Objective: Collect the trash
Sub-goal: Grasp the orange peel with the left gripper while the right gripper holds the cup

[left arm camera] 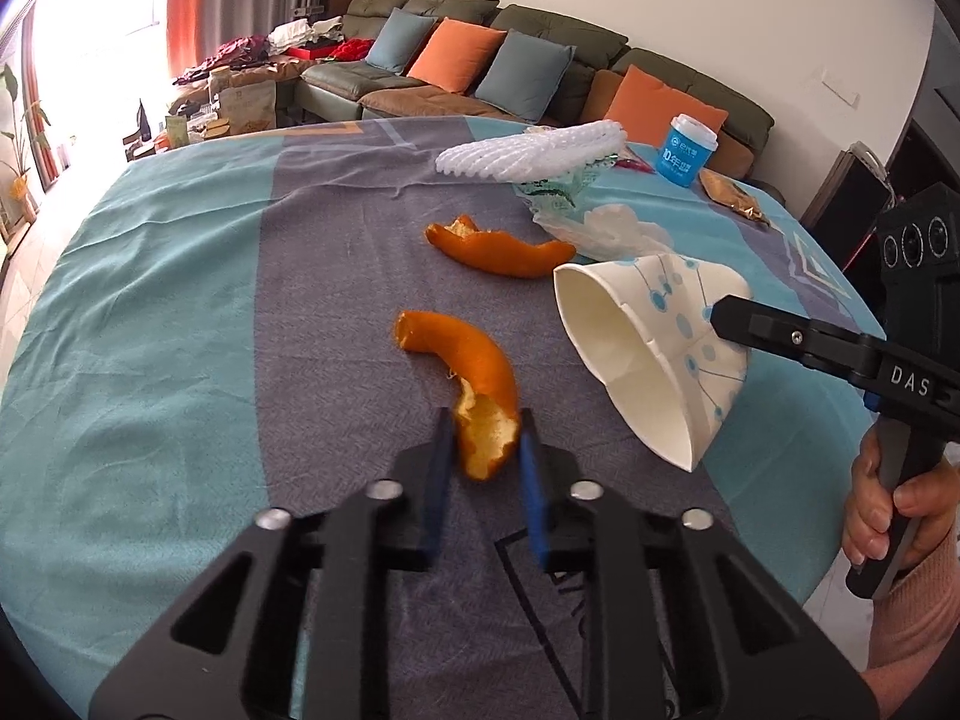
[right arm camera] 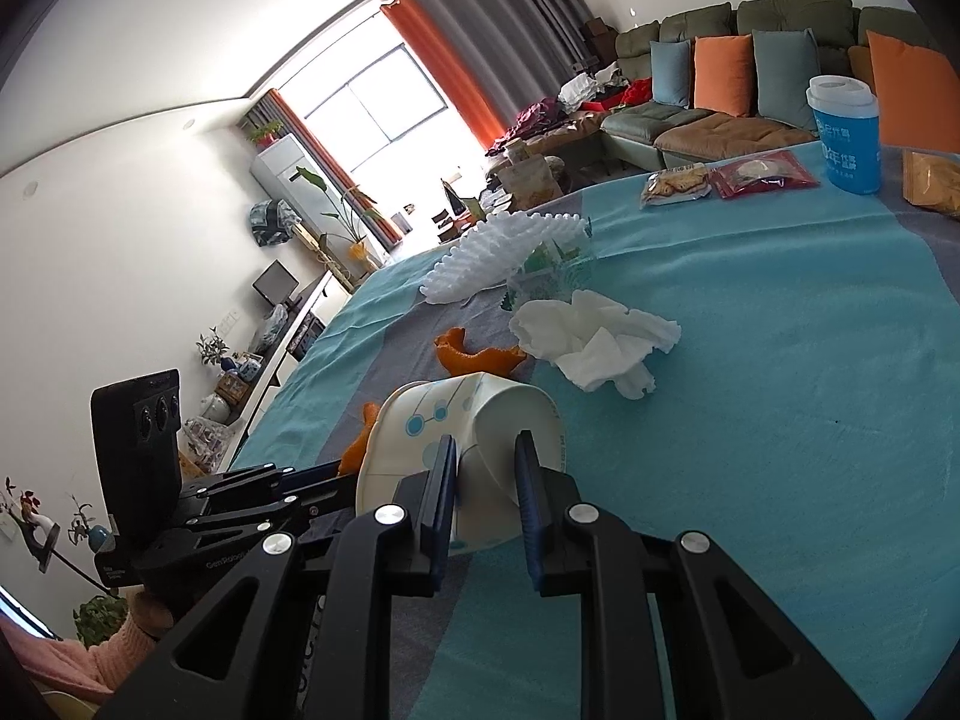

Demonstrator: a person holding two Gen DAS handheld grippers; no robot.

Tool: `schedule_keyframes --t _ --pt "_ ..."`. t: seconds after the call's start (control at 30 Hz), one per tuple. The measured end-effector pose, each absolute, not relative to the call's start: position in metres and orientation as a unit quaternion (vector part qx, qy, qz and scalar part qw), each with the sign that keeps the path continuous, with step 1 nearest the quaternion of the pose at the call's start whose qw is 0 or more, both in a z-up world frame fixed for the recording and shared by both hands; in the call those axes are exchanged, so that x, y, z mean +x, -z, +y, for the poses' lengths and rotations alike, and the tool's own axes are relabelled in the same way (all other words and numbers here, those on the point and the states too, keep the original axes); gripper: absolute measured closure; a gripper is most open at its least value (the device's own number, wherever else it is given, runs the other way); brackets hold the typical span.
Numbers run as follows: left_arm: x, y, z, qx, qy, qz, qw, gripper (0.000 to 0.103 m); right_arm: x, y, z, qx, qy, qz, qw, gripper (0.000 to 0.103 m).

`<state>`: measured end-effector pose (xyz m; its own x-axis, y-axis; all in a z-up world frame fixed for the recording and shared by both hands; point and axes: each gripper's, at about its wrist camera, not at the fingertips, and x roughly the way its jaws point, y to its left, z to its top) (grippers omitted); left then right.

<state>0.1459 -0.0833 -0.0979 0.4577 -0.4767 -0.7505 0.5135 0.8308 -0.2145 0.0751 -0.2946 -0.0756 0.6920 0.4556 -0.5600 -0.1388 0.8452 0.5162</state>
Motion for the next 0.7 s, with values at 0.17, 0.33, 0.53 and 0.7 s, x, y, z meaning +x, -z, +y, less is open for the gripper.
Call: schedule_keyframes --t 0.17,0.33,0.53,0.7 --pt "0.144 0.096 -0.081 0.025 0.283 0.427 0.859 0.089 0.075 0.076 -0.292 0.225 -0.171 0.355 0.891 0.085" --pt "0.137 0.089 -0.074 0.032 0.276 0.415 0.866 0.089 0.076 0.075 -0.284 0.223 -0.182 0.354 0.890 0.085" --pt "0.128 0.078 -0.059 0.035 0.267 0.402 0.875 0.090 0.078 0.071 -0.274 0.222 -0.195 0.351 0.888 0.085" --pt "0.121 0.071 -0.042 0.030 0.258 0.395 0.881 0.090 0.080 0.068 -0.262 0.221 -0.208 0.350 0.886 0.085"
